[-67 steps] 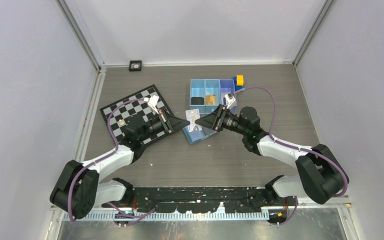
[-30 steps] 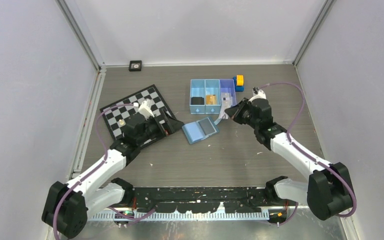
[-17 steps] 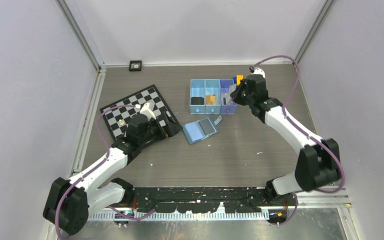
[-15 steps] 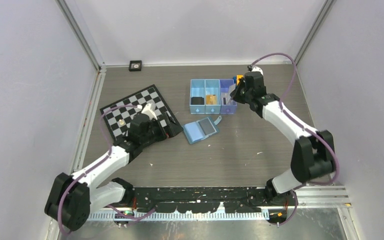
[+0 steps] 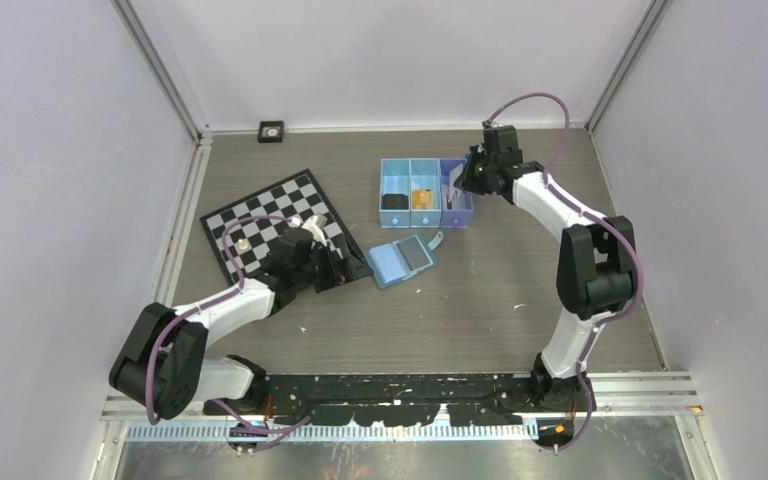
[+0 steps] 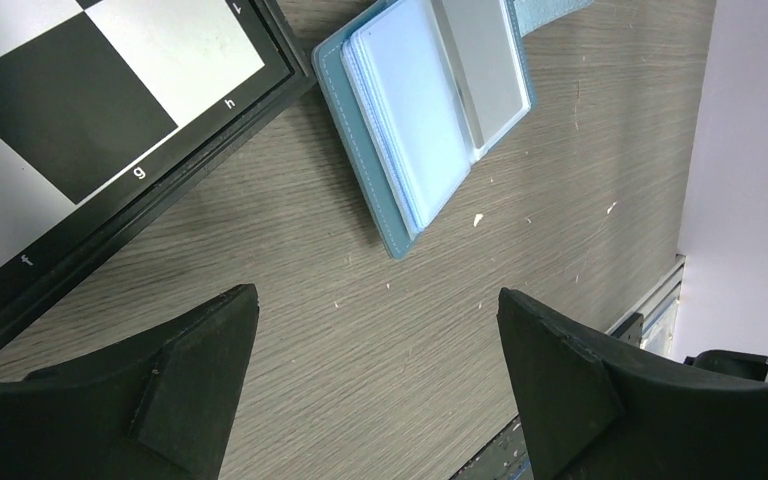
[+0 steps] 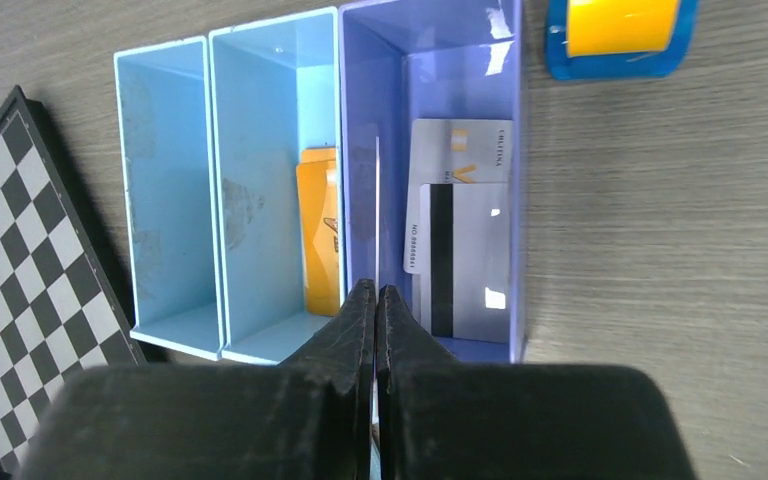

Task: Take the credit cards out of the card holder
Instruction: Place the credit card in the storage box, then remove the credit card from the card holder.

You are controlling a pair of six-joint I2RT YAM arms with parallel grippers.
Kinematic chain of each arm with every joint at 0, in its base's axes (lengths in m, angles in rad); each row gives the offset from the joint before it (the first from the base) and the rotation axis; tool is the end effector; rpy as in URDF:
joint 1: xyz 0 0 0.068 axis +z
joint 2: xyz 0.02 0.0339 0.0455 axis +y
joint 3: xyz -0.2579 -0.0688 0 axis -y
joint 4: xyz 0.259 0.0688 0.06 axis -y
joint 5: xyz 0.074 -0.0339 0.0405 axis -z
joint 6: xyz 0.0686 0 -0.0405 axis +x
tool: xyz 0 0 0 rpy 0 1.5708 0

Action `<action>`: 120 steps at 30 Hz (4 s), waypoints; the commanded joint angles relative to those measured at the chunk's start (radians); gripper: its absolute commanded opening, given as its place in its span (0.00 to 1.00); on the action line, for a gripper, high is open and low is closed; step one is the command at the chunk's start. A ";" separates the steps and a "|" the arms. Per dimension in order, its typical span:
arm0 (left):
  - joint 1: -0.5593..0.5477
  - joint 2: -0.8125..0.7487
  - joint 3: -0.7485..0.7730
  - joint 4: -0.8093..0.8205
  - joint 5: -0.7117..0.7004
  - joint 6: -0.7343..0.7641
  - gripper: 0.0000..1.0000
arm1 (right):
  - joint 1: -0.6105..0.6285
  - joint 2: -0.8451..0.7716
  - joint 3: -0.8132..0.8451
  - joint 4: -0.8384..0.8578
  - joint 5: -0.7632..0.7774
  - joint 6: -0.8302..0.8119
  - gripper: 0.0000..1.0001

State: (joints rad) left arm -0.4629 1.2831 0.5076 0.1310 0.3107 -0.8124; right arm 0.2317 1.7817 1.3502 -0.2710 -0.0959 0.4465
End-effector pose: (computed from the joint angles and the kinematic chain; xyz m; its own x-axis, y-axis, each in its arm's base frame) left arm 0.2458 -0.1461 0.1386 -0.8371 -0.3547 -0.4165 0.0526 0.7056 -0.7066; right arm 0.4296 0.1081 0.2199 -0.6966 0.2773 -0.6617 0.0012 0.9228 0.3854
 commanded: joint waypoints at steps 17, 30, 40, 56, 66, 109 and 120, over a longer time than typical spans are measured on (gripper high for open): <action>-0.003 -0.031 0.044 0.010 0.000 -0.014 0.94 | -0.011 0.089 0.045 0.018 -0.097 0.074 0.33; -0.003 0.004 0.056 0.018 0.037 -0.019 0.95 | -0.010 -0.089 -0.080 0.088 -0.048 0.108 0.62; -0.003 0.038 0.060 0.039 0.066 -0.030 0.95 | 0.068 -0.252 -0.122 0.053 0.022 0.084 0.78; -0.003 0.088 0.061 0.079 0.098 -0.053 0.94 | 0.322 -0.535 -0.572 0.201 0.264 0.213 0.90; -0.003 0.181 0.088 0.107 0.164 -0.071 0.91 | 0.329 -0.383 -0.607 0.326 0.155 0.225 0.82; -0.051 0.321 0.177 0.181 0.098 -0.020 0.00 | 0.347 -0.274 -0.611 0.446 0.069 0.249 0.61; -0.051 -0.056 0.002 0.344 0.123 -0.002 0.00 | 0.299 -0.526 -0.800 0.651 0.047 0.311 0.70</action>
State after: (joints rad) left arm -0.5106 1.2881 0.5537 0.3454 0.3973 -0.8268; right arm 0.5446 1.3094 0.5861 0.2523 -0.0399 0.7227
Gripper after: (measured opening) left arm 0.070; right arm 0.699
